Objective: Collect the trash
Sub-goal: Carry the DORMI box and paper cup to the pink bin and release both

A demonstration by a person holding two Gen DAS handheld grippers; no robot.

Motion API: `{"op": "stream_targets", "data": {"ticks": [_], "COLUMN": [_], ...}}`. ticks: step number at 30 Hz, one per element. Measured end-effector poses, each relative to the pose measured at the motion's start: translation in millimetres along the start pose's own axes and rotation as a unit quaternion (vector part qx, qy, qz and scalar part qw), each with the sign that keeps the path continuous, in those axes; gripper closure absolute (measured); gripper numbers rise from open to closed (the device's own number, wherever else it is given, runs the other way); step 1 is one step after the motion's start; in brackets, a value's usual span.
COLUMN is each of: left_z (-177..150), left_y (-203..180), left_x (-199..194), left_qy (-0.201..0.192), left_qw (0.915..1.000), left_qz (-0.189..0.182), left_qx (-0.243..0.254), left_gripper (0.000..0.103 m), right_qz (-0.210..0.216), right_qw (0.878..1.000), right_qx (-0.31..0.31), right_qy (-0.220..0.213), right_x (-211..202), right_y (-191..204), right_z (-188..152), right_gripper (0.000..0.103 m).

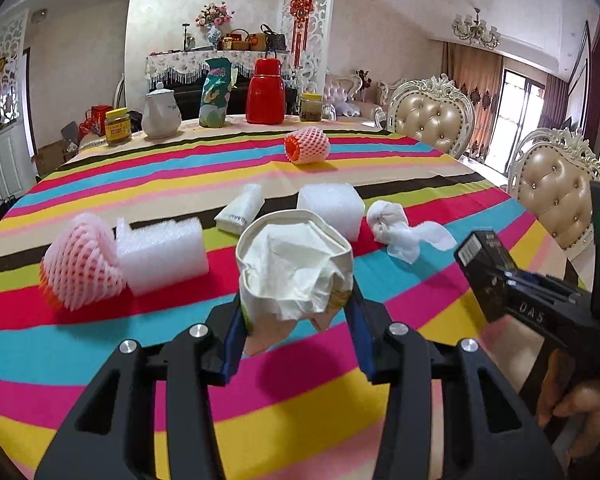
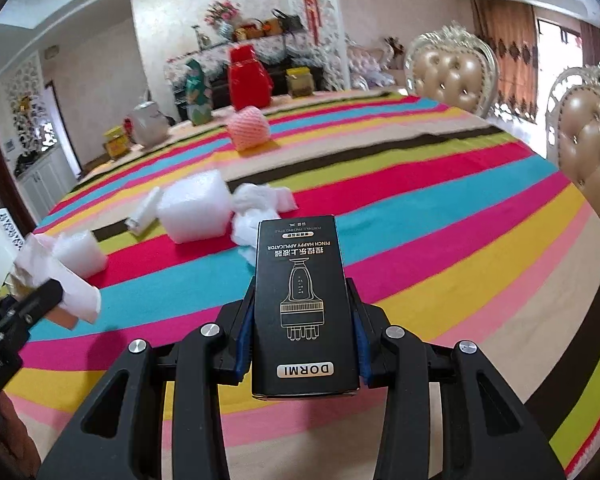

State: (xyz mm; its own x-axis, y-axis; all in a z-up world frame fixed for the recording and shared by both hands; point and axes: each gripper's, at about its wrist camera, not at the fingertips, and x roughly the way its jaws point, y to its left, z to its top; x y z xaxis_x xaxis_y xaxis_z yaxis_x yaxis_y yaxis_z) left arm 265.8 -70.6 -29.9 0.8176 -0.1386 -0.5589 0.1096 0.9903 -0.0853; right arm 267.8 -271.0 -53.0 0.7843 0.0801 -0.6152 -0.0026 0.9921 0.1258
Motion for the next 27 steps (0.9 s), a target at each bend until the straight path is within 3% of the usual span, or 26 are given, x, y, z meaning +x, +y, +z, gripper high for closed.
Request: {"op": "stream_targets", "data": {"ticks": [10, 27], "left_z": [-17.5, -43.3], "left_y": [6.3, -38.6], "left_x": [-24.6, -47.8], "left_qy": [-0.003, 0.005], "left_qw": [0.9999, 0.9969], "left_qz": [-0.014, -0.060], "left_qx": [0.001, 0.050], "left_gripper": [0.059, 0.059], "right_qz": [0.024, 0.023], "right_qw": [1.000, 0.999], "right_qx": [-0.016, -0.006], "right_qy": [-0.009, -0.025], "right_x": [-55.5, -114.9], "right_y": [3.4, -22.1], "right_z": [-26.5, -69.9], "right_gripper": [0.064, 0.064]}}
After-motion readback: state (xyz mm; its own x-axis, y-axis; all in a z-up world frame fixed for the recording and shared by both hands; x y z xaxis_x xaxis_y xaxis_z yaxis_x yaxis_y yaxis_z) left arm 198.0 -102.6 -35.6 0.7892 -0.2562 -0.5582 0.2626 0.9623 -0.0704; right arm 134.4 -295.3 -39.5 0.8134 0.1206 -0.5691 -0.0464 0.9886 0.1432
